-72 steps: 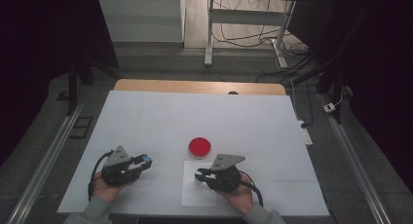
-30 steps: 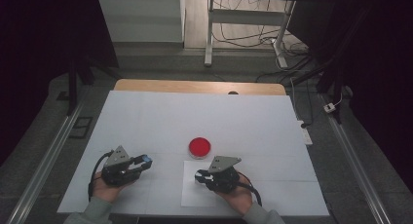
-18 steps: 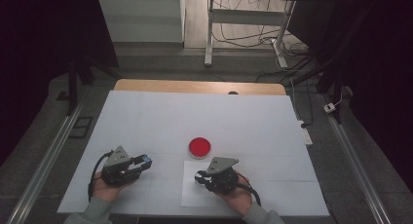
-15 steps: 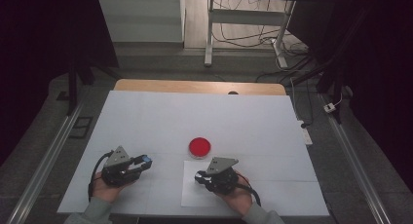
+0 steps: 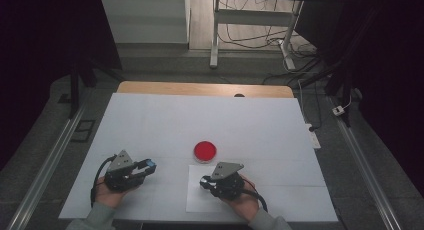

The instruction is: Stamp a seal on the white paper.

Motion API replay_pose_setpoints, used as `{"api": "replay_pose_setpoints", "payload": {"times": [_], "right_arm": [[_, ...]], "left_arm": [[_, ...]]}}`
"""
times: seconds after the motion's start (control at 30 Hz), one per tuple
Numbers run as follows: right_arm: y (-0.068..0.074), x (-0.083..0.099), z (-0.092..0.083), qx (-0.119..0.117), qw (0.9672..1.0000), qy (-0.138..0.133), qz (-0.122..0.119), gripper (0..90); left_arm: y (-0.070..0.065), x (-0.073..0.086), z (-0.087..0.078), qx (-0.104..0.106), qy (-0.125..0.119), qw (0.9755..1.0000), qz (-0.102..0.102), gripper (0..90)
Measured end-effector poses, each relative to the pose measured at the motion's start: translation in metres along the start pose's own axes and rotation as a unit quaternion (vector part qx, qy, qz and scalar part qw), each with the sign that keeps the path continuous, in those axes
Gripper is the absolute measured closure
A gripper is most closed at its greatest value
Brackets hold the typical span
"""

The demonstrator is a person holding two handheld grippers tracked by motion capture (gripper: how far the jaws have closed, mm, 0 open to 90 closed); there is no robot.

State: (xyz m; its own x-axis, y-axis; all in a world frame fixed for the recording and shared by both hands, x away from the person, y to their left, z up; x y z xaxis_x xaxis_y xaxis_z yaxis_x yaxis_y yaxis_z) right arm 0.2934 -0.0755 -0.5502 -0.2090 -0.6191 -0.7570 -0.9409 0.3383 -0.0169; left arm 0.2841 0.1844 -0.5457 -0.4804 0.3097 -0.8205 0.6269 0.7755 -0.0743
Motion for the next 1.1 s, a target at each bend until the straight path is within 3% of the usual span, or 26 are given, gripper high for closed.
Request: {"api": "replay_pose_setpoints", "payload": {"times": [0.8,0.93,1.0,1.1], "right_arm": [[-0.001,-0.001,-0.001,0.000,1.0000,0.000,0.005,75.7],[-0.004,-0.004,-0.007,0.004,0.9998,-0.017,0.013,75.5],[-0.007,-0.007,-0.012,-0.008,0.9986,-0.041,0.032,75.5],[-0.013,-0.010,-0.019,-0.007,0.9972,-0.059,0.045,75.5]], "left_arm": [[0.001,0.001,0.001,0.000,0.002,1.0000,-0.001,65.3],[0.001,0.001,0.001,0.000,0.002,1.0000,-0.001,65.3],[0.001,0.001,0.001,0.000,0.002,1.0000,-0.002,65.3],[0.002,0.001,0.001,0.000,0.002,1.0000,-0.002,65.3]]}}
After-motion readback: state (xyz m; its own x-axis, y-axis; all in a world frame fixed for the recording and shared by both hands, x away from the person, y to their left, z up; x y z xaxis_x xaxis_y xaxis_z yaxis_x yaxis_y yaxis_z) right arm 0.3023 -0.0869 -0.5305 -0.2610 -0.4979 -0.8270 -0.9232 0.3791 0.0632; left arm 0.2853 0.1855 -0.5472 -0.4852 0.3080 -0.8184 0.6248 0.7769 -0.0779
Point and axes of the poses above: each handheld gripper's, and its own axes: z roughly forward along the jaws, x roughly out of its underside, y roughly to its left, the point moved 6 cm from there along z, roughly forward along the jaws, and after that the axes turned 2 degrees about -x, right-handed, at the moved point
